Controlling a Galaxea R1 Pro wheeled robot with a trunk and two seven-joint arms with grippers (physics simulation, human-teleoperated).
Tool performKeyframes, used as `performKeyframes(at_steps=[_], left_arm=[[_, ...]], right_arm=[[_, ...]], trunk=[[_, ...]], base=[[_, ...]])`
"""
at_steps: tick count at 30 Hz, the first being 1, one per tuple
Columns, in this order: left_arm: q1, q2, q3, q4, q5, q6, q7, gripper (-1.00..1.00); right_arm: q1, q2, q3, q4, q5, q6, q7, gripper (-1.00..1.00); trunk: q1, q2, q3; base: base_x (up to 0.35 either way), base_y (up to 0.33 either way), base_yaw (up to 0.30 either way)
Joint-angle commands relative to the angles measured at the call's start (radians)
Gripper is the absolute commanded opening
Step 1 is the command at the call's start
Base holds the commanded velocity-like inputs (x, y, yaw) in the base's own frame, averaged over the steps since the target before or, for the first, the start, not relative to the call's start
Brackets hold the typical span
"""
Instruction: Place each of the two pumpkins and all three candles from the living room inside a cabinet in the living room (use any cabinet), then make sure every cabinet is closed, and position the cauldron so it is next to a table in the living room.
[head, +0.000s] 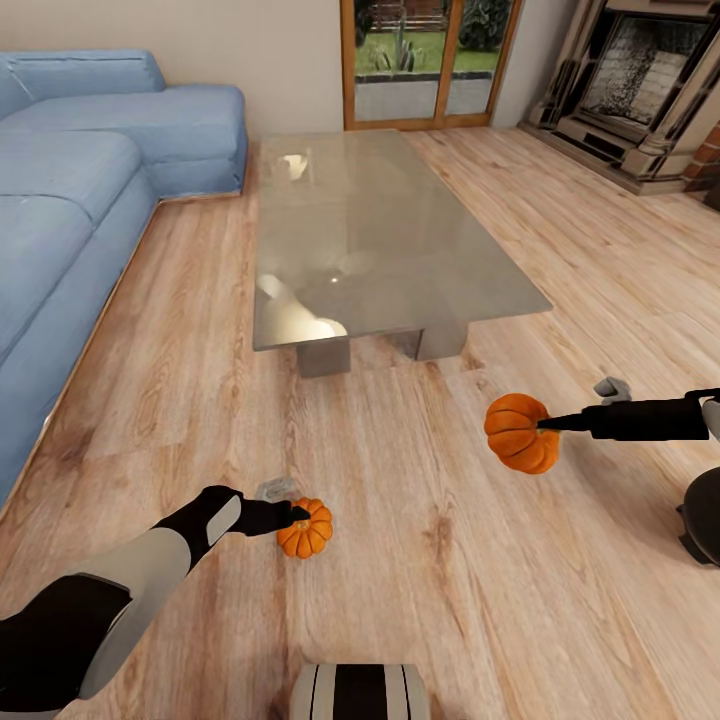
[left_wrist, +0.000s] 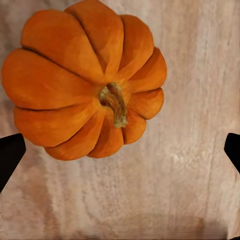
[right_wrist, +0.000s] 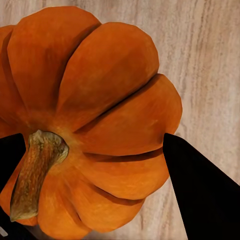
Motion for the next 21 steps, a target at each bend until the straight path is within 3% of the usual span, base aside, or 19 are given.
performKeyframes(at_steps=[1,10,21], left_arm=[[0.0,0.001,-0.005,-0.001,0.002,0.004,-0.001,1.0],[0.0,-0.005,-0.003,-0.004,-0.012,0.003,0.125,1.0],[0.0,-0.005,-0.001,-0.004,-0.009,0.004,0.125,1.0]], right_arm=[[-0.001,-0.001,0.001,0.0,0.0,0.003,0.001,-1.0],[-0.001,-0.001,0.002,0.0,0.0,0.003,0.001,-1.0],[-0.001,-0.002,0.002,0.0,0.002,0.003,0.001,-1.0]], trunk=[[0.0,0.0,-0.001],[0.0,0.0,-0.001],[0.0,0.0,-0.001]], base=[[0.0,0.0,0.0],[0.0,0.0,0.0],[0.148,-0.01,0.0]])
